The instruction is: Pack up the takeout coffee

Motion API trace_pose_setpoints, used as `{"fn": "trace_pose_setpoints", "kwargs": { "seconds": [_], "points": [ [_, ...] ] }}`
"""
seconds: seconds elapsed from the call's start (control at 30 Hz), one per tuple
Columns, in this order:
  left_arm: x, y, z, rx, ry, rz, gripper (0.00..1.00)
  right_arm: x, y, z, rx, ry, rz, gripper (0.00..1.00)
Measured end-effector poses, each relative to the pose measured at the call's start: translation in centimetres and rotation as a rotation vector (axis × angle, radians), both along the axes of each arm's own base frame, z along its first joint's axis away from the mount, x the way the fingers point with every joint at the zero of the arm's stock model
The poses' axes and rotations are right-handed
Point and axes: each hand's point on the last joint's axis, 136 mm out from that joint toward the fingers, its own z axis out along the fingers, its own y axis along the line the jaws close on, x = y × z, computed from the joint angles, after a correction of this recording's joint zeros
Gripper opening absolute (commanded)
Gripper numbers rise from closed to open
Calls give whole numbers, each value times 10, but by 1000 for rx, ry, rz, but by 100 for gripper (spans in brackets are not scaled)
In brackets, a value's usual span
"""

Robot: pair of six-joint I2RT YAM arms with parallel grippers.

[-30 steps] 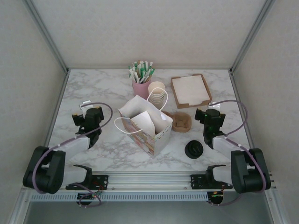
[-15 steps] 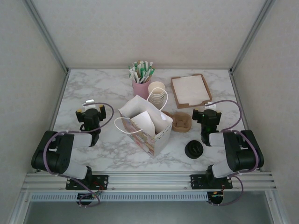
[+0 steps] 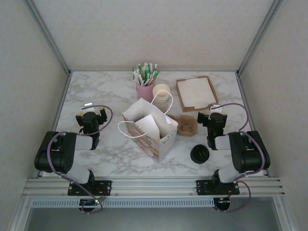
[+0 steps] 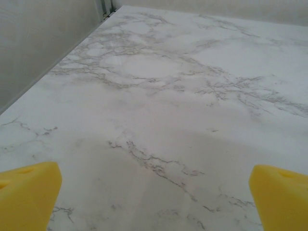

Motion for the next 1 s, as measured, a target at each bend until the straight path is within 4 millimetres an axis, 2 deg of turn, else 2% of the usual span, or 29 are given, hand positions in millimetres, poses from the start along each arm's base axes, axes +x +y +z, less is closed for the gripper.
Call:
{"fn": "trace_pose_setpoints", "kwargs": {
  "seconds": [1.0],
  "points": [
    [1,-3,0,-14,-2,-13,100,2,0,0,18,0,19,99]
  ]
}}
